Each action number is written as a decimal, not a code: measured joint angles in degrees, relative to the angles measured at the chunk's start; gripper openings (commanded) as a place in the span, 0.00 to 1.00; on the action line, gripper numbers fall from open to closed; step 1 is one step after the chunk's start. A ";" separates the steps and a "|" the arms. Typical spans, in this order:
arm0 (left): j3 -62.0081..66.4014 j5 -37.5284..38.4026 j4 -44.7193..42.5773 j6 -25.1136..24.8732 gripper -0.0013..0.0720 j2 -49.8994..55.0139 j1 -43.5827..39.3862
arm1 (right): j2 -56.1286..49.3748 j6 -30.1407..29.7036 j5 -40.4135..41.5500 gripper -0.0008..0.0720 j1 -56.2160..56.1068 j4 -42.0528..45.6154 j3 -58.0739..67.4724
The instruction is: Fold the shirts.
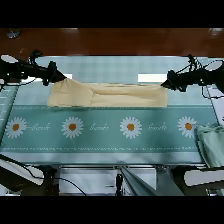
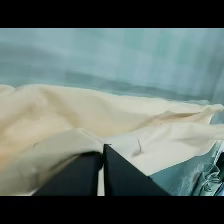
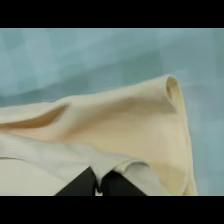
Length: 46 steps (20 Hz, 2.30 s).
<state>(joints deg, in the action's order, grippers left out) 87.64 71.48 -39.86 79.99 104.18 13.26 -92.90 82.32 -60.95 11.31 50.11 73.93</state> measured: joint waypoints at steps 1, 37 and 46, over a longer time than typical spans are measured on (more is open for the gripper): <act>0.26 0.55 0.00 0.02 0.97 0.63 -0.04 | -0.55 -0.20 0.39 0.87 0.00 -0.74 0.04; -31.74 -26.14 -7.32 -5.62 0.05 -36.04 -27.93 | 12.41 -10.43 -14.91 0.04 5.86 2.12 -5.86; -3.85 -18.29 -8.46 3.23 0.05 -9.40 -47.47 | 47.54 -4.74 -17.40 0.04 5.42 5.20 -19.85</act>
<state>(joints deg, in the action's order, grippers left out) 83.79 53.19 -48.31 83.22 94.78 -34.22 -45.36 77.58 -78.35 16.73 55.31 54.08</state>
